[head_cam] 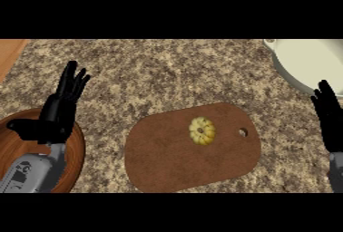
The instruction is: Pick the squash from the cutting board and place it in the pot
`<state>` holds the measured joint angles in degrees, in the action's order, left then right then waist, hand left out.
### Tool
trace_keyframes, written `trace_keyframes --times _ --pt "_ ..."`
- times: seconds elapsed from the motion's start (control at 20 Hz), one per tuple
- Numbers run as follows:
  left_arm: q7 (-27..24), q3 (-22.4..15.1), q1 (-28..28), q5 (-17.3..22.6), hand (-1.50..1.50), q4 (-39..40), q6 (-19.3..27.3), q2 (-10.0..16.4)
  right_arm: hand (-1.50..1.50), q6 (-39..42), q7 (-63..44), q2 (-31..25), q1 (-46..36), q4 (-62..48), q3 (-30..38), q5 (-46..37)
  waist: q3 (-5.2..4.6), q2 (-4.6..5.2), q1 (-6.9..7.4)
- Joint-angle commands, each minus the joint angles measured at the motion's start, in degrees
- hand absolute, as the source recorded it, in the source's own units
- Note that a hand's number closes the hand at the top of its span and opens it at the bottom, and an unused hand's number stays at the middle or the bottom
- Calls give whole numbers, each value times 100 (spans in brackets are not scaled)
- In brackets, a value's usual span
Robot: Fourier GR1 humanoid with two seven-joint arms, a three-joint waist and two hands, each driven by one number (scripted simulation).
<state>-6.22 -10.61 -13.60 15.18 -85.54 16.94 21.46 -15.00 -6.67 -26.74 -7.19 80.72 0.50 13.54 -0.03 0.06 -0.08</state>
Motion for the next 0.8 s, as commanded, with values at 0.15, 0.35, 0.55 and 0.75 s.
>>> trace_keyframes --times 0.15,0.35,0.55,0.75 --pt "578 -726 254 -47 0 472 -545 -95 150 892 -59 -376 -526 717 -2017 -1498 -38 45 297" --pt "983 -1122 409 76 0 740 -872 -209 150 72 569 -1139 -1378 1297 -2078 -3290 -81 -80 151" --pt "1104 -1133 556 163 0 885 -1061 -109 -150 -880 1620 219 -1056 1892 -3050 -3845 11 -16 115" --pt "1108 -998 447 199 0 1064 -1128 -188 -150 -1099 1184 857 -1052 2110 -4053 -4908 -4 -17 10"
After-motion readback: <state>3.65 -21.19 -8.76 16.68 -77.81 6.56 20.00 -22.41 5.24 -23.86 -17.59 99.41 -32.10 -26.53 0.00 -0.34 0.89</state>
